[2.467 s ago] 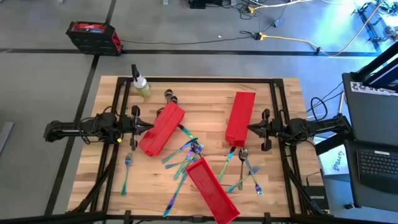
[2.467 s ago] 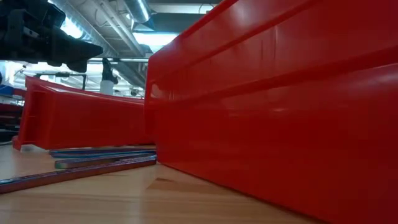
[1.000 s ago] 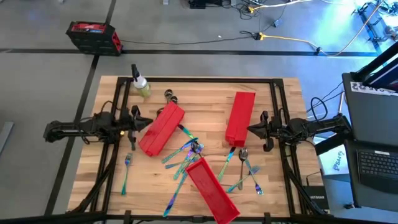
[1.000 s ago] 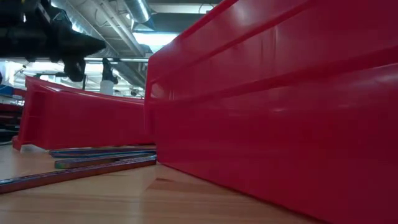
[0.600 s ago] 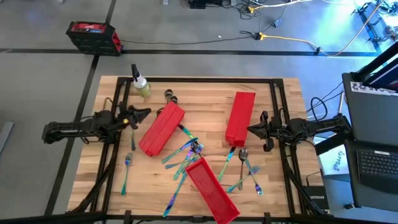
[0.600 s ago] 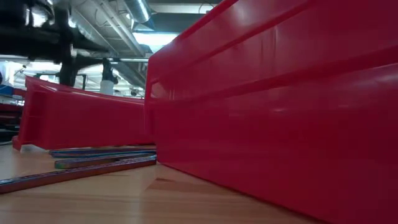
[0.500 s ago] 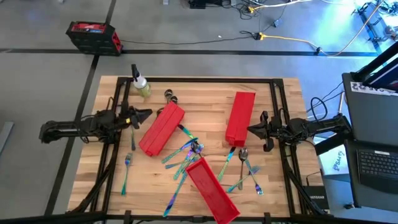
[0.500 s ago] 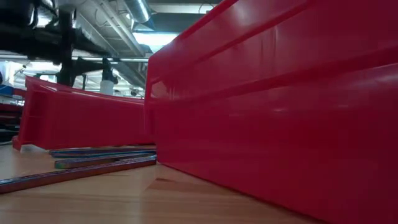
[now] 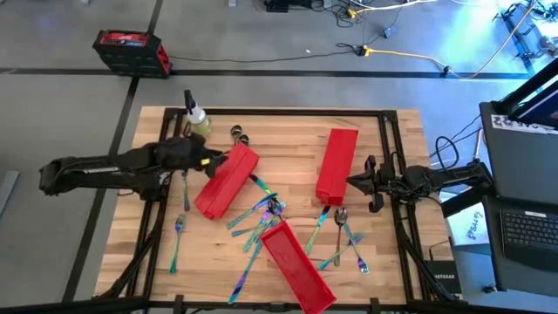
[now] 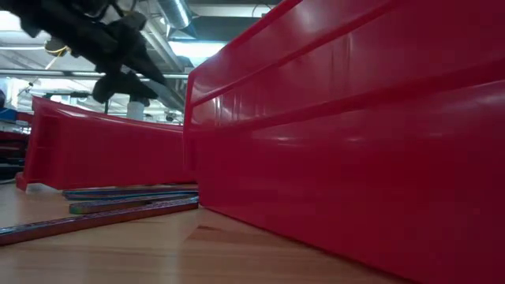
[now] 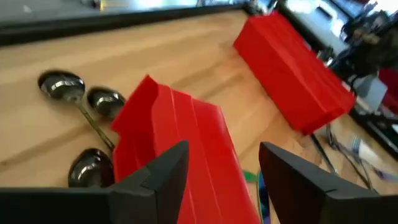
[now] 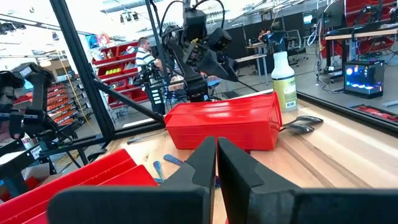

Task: Sort silverware
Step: Move the top left red silverware bin to the top center of the table

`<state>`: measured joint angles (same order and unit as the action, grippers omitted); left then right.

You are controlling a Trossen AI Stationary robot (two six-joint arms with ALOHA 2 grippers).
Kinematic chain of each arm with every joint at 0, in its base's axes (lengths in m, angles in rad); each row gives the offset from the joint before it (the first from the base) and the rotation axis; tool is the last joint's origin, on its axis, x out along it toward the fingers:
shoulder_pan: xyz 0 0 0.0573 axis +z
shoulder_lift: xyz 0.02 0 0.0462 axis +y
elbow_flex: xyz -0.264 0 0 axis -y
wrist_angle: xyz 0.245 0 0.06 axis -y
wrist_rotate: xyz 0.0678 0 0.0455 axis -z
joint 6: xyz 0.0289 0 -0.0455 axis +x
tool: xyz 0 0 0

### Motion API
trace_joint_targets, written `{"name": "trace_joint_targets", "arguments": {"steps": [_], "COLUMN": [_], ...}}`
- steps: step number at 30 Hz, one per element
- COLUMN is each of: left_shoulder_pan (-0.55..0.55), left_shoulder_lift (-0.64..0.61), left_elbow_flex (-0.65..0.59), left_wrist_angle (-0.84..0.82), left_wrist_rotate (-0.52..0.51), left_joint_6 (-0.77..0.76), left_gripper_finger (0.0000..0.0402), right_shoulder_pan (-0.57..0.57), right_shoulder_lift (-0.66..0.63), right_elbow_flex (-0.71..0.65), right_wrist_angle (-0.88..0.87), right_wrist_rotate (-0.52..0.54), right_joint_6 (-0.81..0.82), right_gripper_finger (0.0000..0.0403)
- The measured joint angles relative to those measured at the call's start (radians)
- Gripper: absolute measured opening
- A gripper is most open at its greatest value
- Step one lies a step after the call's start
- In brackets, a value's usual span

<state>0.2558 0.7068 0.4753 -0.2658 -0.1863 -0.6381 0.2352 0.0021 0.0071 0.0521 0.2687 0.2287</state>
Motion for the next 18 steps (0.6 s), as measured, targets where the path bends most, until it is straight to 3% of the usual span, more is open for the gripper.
{"name": "trace_joint_targets", "arguments": {"steps": [6,13,18], "left_shoulder_pan": [0.087,0.176,0.203], "left_shoulder_lift": [0.107,0.18,0.236], "left_elbow_flex": [0.046,0.049,0.049], "left_wrist_angle": [-0.101,-0.103,-0.122], "left_wrist_rotate": [0.065,0.231,0.288], "left_joint_6": [-0.002,-0.027,-0.003], "left_gripper_finger": [0.0184,0.0184,0.0184], "right_shoulder_pan": [0.0,0.0,0.0], "right_shoulder_lift": [0.0,0.0,0.0], "right_elbow_flex": [0.0,0.0,0.0], "right_wrist_angle": [0.0,0.0,0.0], "right_wrist_rotate": [0.0,0.0,0.0], "right_joint_6": [0.0,-0.003,-0.004], "right_gripper_finger": [0.0001,0.0001,0.0001]}}
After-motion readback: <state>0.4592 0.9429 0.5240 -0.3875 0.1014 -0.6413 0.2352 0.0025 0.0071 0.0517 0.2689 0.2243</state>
